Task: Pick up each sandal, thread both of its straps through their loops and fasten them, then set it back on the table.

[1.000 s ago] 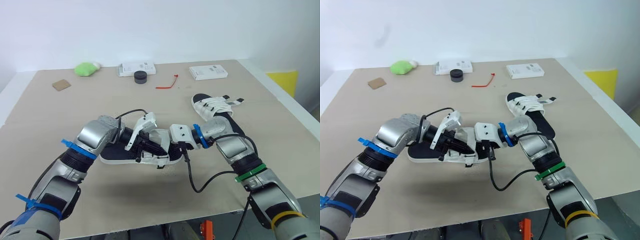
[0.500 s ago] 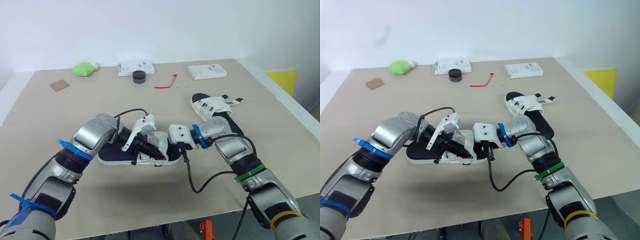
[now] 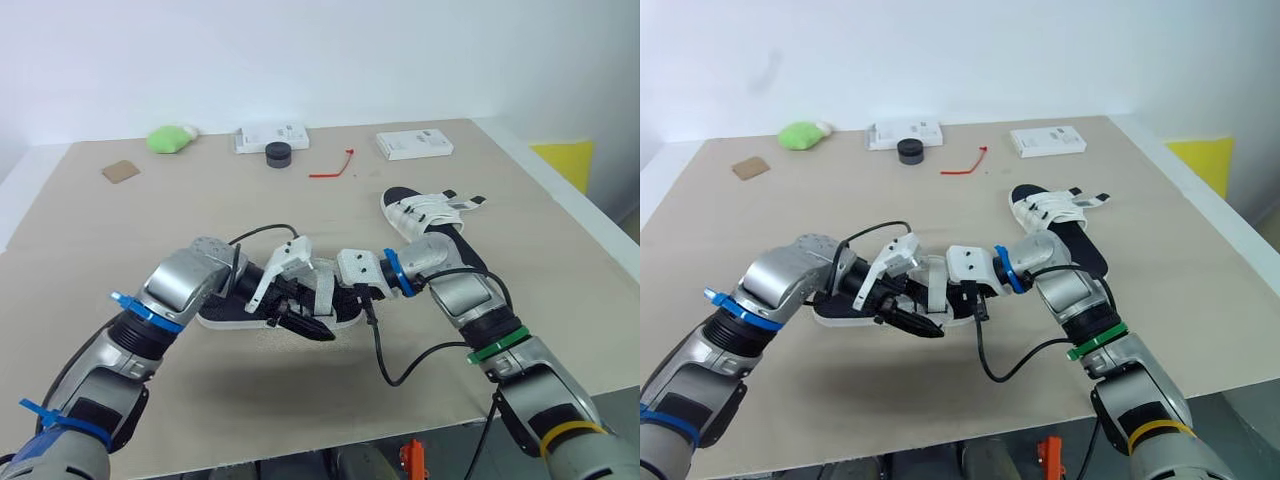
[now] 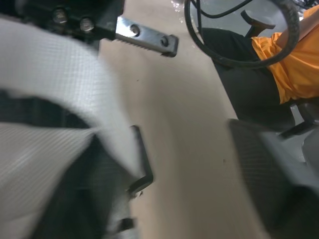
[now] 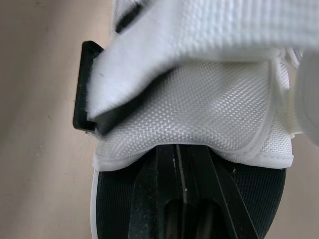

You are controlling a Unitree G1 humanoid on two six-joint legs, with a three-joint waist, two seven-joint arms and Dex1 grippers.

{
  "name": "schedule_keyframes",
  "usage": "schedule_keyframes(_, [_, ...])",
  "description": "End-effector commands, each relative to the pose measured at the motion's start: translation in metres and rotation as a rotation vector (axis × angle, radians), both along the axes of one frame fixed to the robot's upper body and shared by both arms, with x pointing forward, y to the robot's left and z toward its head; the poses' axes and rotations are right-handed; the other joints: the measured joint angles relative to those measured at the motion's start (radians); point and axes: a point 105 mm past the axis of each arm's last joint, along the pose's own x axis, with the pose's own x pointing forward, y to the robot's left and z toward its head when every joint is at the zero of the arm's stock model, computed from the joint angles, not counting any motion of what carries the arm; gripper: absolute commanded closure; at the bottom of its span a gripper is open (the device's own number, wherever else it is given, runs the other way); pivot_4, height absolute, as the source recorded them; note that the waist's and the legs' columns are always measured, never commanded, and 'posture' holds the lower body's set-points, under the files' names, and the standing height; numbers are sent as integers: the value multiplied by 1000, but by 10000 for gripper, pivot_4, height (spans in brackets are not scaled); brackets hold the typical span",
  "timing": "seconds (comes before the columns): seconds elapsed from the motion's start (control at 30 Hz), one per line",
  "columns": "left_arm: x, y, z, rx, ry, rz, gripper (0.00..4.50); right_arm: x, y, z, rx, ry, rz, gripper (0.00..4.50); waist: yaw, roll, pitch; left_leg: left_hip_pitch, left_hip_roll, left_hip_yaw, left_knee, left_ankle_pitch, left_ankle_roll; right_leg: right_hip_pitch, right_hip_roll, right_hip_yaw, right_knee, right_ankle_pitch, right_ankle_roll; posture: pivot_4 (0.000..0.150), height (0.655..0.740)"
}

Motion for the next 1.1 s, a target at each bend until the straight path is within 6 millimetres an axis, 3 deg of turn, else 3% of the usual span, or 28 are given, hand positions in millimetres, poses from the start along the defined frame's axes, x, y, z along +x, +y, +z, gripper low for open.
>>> schedule_keyframes(0.03, [7, 5, 5, -8, -8, 70, 338, -3, -18, -30, -118, 77, -47, 45000, 0, 0, 0, 0, -1, 0, 0, 0, 0, 0, 0, 0, 0, 0, 0, 1500, 7400])
schedule_keyframes(0.13, [10, 6, 17, -31, -10, 93, 338, -3, -18, -30, -118, 76, -47, 45000, 0, 0, 0, 0, -1, 0, 0, 1, 0, 0, -1, 1, 0, 0, 1, 1500, 7400])
schedule_keyframes(0.23, [6, 19, 37, -28, -67, 91, 338, -4, -18, -30, -117, 78, -44, 45000, 0, 0, 1, -1, -1, 0, 0, 1, 0, -1, 0, 1, 0, 0, 1, 1500, 7400])
schedule_keyframes(0.47, [6, 50, 58, -20, -151, 115, 338, -4, -17, -30, -114, 81, -42, 45000, 1, -1, 1, -3, -1, 0, -2, 0, 0, -3, 0, 1, -1, 2, 3, 1500, 7400])
schedule_keyframes(0.53, [-5, 60, 62, -44, -177, 71, 338, -4, -16, -31, -113, 83, -40, 45000, -1, -1, 2, -3, -1, 0, -2, 0, 0, -3, -1, 1, -1, 0, 1, 1500, 7400])
schedule_keyframes(0.67, [-42, 67, 44, -67, -184, -47, 338, -4, -14, -31, -111, 84, -38, 45000, -3, 0, 1, -2, 1, 3, -4, 0, 0, -5, -1, 2, -1, -1, -2, 1500, 7400])
schedule_keyframes(0.83, [-62, 63, 18, -87, -166, -21, 338, -5, -13, -31, -109, 89, -33, 45000, 3, -4, 3, -3, 1, 1, -3, 0, 0, -4, -1, 0, 0, -2, -3, 1500, 7400])
schedule_keyframes(0.93, [-65, 60, 1, -93, -189, 33, 338, -7, -14, -32, -110, 93, -32, 45000, 3, -4, 3, -1, 1, 4, -3, 0, 0, -4, -2, 2, 0, -2, -3, 1500, 7400])
schedule_keyframes(1.1, [-50, 47, -12, -150, -133, 215, 338, -8, -15, -32, -112, 97, -33, 45000, 9, -4, 3, -1, 0, 4, -3, 0, 0, -3, -3, 2, -1, -2, -3, 1500, 7400])
